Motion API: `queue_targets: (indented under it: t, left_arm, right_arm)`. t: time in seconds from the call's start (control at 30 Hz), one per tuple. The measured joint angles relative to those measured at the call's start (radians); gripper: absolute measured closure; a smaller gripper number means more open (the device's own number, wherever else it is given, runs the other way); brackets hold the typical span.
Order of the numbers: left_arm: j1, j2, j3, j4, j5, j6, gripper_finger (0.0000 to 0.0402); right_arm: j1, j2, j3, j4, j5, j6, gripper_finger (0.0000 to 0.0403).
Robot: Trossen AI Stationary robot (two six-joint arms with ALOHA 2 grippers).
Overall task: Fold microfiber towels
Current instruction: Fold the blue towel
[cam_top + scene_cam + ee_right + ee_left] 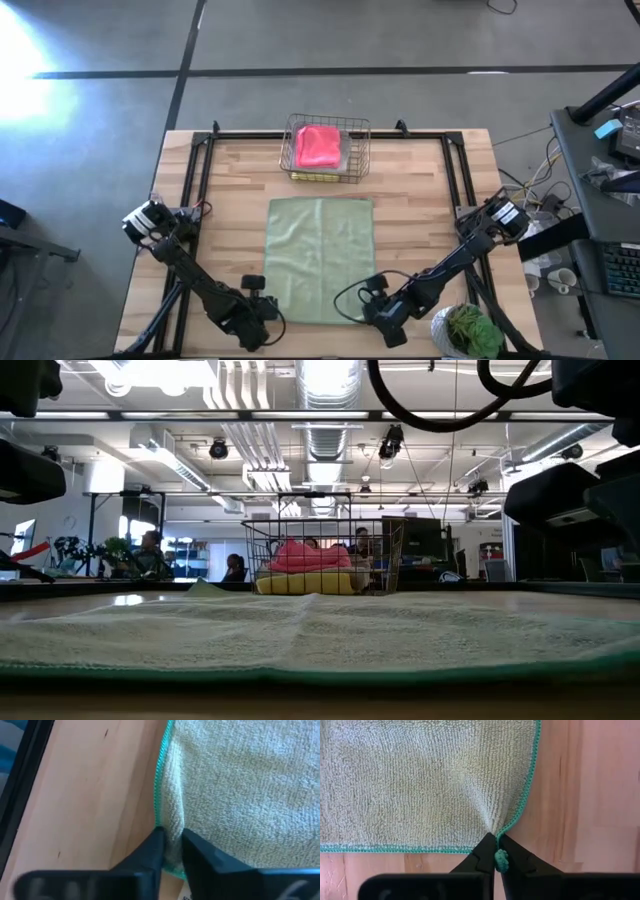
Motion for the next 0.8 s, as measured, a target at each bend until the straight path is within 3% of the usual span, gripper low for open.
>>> queue_targets:
  t: [0.13, 0.43, 0.8]
  left_arm:
    - [0.007, 0.000, 0.013, -0.001, 0.022, 0.000, 0.0401]
    - [0.014, -0.035, 0.068, -0.080, 0.036, 0.031, 0.0401]
    - [0.031, -0.115, 0.116, -0.174, 0.038, 0.029, 0.0402]
  right_arm:
    - [0.000, -0.038, -0.001, -0.007, 0.000, 0.034, 0.0388]
    - [-0.001, -0.120, 0.047, -0.084, -0.034, 0.049, 0.0394]
    - [-0.001, -0.122, 0.206, -0.293, -0.046, 0.047, 0.0394]
